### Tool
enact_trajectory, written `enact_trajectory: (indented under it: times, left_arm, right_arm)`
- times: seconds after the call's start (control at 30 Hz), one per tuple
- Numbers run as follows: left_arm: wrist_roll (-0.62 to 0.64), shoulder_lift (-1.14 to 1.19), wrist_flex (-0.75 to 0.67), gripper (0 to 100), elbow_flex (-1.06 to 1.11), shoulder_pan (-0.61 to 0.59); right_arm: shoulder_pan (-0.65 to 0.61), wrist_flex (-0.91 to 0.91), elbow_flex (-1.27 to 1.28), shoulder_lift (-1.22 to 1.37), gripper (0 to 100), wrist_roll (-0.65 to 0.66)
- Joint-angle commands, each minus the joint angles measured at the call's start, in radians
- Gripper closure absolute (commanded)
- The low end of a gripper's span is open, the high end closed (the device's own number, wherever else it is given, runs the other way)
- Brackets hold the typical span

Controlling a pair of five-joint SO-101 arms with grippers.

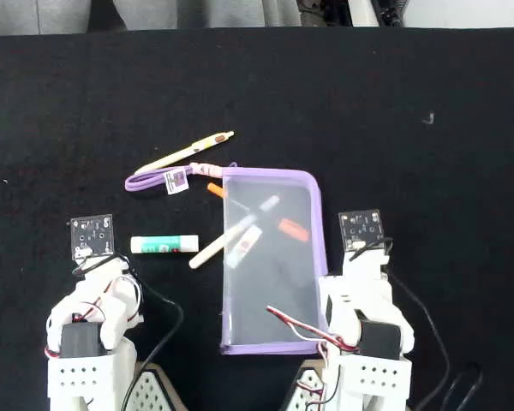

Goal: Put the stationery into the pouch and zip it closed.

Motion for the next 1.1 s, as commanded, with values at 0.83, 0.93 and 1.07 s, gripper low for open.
enact_trajectory:
  times: [0.83, 0.93, 1.07]
  left_arm:
    - [-0.003, -0.005, 0.005, 97, 0.021, 0.010]
    - [-0.003, -0.005, 0.005, 97, 0.021, 0.010]
    - [-0.003, -0.005, 0.005, 97, 0.021, 0.010]
  right_arm:
    - [-0.026, 0.008, -0.004, -0.077, 98.7, -0.002]
    - [-0.132, 0.006, -0.004, -0.077, 98.7, -0.008]
    - [-0.292, 0.006, -0.004, -0.077, 98.7, -0.003]
